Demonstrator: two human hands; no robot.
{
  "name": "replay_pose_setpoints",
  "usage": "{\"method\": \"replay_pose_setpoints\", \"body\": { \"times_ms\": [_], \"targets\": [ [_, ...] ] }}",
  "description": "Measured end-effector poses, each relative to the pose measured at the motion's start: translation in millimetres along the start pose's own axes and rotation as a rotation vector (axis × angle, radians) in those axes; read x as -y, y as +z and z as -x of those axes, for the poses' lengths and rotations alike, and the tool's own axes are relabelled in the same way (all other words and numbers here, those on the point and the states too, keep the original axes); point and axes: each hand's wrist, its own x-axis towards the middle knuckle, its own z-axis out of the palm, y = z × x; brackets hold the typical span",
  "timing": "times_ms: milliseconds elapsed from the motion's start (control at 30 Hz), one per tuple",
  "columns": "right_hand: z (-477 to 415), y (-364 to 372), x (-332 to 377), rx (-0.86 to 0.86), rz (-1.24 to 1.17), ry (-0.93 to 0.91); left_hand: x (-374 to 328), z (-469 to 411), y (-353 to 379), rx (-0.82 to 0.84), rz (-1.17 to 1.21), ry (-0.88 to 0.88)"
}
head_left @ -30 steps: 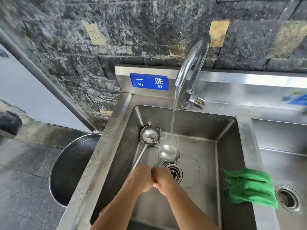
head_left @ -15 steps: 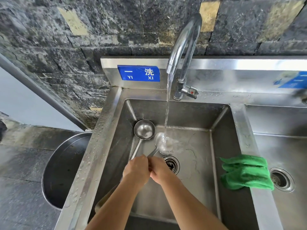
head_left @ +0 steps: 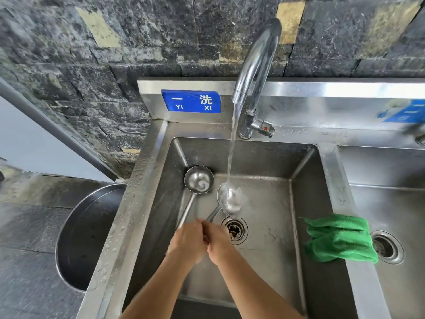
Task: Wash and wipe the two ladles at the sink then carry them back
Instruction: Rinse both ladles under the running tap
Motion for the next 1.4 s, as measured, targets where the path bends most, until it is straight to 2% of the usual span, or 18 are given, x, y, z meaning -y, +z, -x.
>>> {"method": "replay_pose_setpoints", "body": {
  "times_ms": [167, 333, 467, 600, 767, 833, 1000, 1133, 1400],
  "targets": [
    [5.6, -7.8, -16.4, -0.188, 0.045, -0.002, 4.6, 3.0, 6.7, 0.084, 0.051, 0.031],
    [-0.2, -2.4, -18.5, -0.176, 0.068, -0.016, 9.9, -0.6, 11.1, 0.105, 0.071, 0.039],
    [-0.2, 2.8, -17.1, -0.253, 0.061, -0.108, 15.6, -3.8, 6.6, 0.101, 0.116, 0.041],
    [2.0, 2.1, -21.9, -0.223, -0.023, -0.087, 15.8, -2.5, 9.0, 0.092, 0.128, 0.031],
    [1.0, -18.8, -29.4, -0.098, -0.136, -0.004, 11.8, 6.0, 18.6, 0.271, 0.375, -0.063],
    [-1.4, -22.0, -28.7, -0.056, -0.147, 0.026, 10.3, 8.7, 23.2, 0.202, 0.339, -0.064],
    [-5.5, -16.5, -11.8, 0.013, -0.151, 0.054, 3.5, 17.9, 29.5, -0.029, 0.079, -0.011],
    [-5.2, -6.8, -4.3, 0.019, -0.168, 0.027, 3.2, 21.5, 25.5, -0.120, 0.059, 0.026],
    [4.6, -2.5, 5.4, -0.037, -0.240, 0.125, 4.2, 31.6, 9.3, -0.191, 0.011, 0.045]
  ]
}}
